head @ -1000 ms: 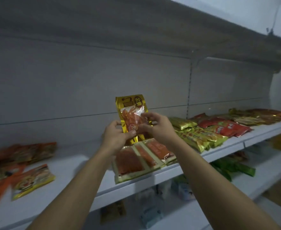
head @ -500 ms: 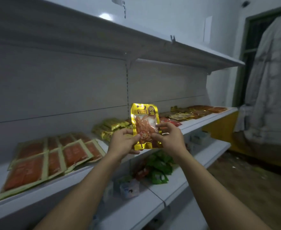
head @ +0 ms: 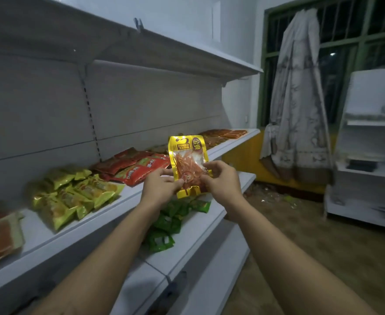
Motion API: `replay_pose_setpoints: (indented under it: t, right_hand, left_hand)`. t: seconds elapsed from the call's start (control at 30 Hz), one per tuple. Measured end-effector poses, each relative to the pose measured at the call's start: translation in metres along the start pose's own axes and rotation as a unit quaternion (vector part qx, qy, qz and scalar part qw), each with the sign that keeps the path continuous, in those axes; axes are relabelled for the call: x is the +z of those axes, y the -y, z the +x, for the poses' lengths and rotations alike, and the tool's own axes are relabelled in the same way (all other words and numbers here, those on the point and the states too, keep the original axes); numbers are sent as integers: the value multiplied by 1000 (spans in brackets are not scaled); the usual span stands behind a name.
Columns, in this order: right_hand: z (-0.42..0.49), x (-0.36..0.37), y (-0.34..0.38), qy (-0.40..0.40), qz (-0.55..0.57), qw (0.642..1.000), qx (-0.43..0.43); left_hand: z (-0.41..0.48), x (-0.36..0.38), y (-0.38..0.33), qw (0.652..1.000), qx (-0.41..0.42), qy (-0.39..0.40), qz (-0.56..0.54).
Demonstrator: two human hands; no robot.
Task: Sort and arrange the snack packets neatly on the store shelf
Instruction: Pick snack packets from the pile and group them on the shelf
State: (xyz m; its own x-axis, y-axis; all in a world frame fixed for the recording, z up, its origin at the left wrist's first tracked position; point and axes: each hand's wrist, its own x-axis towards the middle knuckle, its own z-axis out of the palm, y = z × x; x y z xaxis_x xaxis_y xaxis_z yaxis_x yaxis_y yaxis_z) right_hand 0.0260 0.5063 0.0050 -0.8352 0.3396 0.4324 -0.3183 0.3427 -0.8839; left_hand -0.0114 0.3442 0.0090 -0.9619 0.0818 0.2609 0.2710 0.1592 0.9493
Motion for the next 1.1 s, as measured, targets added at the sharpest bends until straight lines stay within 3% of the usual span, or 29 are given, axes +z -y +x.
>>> replay_pose_setpoints:
  t: [0.37,0.7,0.87,1.1]
  right_hand:
    - [134,-62,-97,-58,-72,995,30]
    - [290,-92,-179,-62,-90,991,80]
    - [342,-98,-195,-39,-89,993,72]
    - [422,-93,-224,37,-75,995,53]
  left_hand:
    - [135,142,34,998,34,44,5]
    - [278,244,66,995,20,92,19]
    - [324,261,62,993,28,105,54]
    - [381,282,61,992,30,64,107]
